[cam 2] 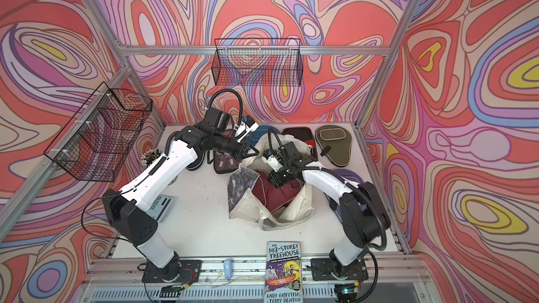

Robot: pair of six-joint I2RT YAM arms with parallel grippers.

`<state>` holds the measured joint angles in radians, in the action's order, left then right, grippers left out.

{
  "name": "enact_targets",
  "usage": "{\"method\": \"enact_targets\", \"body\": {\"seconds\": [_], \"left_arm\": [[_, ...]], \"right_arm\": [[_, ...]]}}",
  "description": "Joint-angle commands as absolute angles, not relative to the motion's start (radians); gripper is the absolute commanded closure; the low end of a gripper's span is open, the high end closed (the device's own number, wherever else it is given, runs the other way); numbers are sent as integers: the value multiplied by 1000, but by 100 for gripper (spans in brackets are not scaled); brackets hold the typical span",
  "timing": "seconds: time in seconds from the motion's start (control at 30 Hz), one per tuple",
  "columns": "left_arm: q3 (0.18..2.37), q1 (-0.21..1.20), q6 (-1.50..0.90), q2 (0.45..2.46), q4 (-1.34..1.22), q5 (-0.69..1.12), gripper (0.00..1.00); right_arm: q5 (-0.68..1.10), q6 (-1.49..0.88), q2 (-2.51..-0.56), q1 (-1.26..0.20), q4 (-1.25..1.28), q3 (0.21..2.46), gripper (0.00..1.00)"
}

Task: Remove the ping pong set from the canvas bag
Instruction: Pick up the ping pong set from the canvas bag.

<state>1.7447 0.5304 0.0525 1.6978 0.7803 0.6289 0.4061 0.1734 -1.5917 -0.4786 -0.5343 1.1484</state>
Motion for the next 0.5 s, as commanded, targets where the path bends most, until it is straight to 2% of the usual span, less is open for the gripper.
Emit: {"method": "enact_targets", "body": {"seconds": [0.0,0.47], "left_arm": [[1729,536,74,1690,776,655,100],[1723,535,88,1712,800,634,100]], "right_arm": [[389,191,-1521,-473,-548,1186,100],[247,222,-1397,-474,-668,1343,100]]}}
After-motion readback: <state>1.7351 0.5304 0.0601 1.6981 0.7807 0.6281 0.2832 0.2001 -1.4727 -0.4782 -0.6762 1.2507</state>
